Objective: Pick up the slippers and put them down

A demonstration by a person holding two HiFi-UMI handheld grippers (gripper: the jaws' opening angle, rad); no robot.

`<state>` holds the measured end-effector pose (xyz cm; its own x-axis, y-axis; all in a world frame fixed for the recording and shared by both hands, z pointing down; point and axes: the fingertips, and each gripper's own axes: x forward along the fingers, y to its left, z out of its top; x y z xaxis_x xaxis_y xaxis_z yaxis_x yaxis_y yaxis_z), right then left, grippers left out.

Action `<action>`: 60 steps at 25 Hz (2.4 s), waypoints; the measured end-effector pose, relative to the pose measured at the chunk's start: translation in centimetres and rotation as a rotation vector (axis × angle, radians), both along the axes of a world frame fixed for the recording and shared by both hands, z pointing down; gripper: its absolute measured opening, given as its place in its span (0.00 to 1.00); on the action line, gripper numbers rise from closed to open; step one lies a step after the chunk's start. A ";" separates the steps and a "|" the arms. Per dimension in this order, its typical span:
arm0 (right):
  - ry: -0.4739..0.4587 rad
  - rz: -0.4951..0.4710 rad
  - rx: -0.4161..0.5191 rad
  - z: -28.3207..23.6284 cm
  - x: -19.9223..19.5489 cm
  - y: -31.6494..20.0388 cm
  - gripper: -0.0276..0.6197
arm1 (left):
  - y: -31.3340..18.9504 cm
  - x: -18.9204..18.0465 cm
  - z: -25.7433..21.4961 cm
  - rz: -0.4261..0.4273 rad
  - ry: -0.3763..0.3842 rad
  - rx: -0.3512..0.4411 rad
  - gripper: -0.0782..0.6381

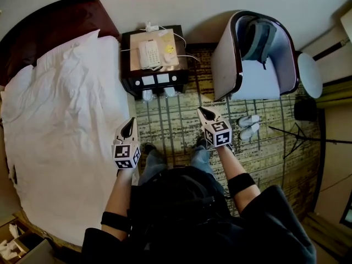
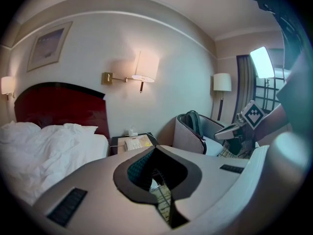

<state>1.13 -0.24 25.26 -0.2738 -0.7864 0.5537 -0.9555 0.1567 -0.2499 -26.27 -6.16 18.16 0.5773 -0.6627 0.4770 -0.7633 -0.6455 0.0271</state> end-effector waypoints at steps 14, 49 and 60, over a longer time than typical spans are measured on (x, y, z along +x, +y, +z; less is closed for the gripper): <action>-0.233 0.185 -0.154 10.7 1.0 -2.9 0.28 | -1.8 3.6 6.3 0.181 -0.092 -0.057 0.10; -0.939 0.315 -0.259 69.7 -1.1 -20.1 0.56 | -11.2 16.8 63.9 0.228 -0.124 -0.111 0.10; -1.081 0.392 -0.242 76.5 -2.1 -23.7 0.56 | -14.0 17.3 70.2 0.218 -0.096 -0.061 0.10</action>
